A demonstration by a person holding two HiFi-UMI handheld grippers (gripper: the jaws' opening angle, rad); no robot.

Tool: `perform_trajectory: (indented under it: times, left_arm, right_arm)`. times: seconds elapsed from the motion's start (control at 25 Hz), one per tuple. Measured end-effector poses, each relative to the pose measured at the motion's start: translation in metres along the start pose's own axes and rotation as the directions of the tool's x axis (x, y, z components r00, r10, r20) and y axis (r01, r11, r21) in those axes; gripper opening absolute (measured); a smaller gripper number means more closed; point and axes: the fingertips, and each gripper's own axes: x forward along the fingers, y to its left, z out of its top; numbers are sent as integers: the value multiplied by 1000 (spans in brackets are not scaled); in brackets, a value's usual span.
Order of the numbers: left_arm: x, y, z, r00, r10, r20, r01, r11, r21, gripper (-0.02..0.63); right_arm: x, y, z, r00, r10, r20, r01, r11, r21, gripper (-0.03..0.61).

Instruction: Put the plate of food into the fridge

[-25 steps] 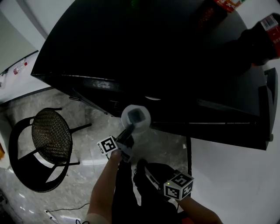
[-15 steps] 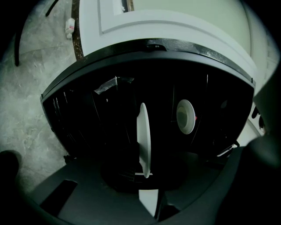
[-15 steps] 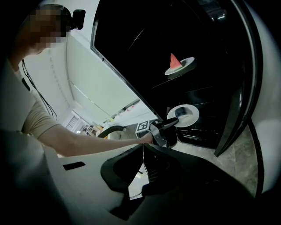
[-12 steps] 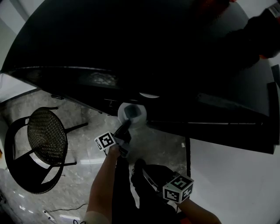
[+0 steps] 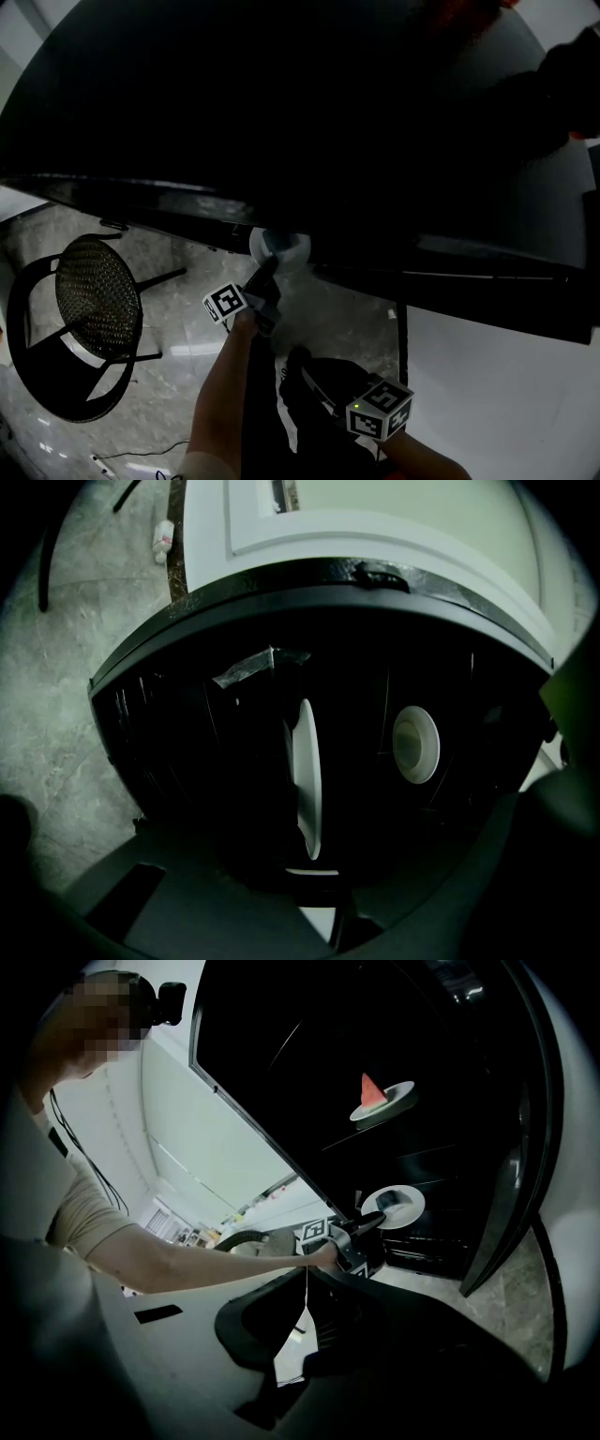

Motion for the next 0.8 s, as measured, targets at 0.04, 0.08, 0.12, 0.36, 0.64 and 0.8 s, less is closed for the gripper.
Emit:
perform_trajectory:
  times: [0.04,0.08,0.12,0.36,0.64,0.8]
  left_arm:
    - [1,1,0,1000,-2,4,2,1000,-6,35]
    - [2,2,1,1000,-4,7,4,1000,-11,35]
    - [4,2,1,1000,-6,8,6,1000,-16,35]
    - [16,7,7,1000,16,16,-16,1000,-18,35]
    - [29,10,11,1000,22,14,-22,1000,2,45]
    - [38,-1,11,1000,21,-11,-19,995,102,217]
  right_arm:
    - [1,1,0,1000,1,0,-1,1000,0,23]
    - [1,1,0,1000,1,-2,-1,1000,0,23]
    - [2,1,0,1000,-1,-3,1,1000,-2,23]
    - [3,-4,-2,1000,-3,4,3,1000,20,23]
    - [-1,-7,-5,1000,-2,10,2,999,44,23]
    - [-1,-7,-8,1000,2,-1,-2,999,43,23]
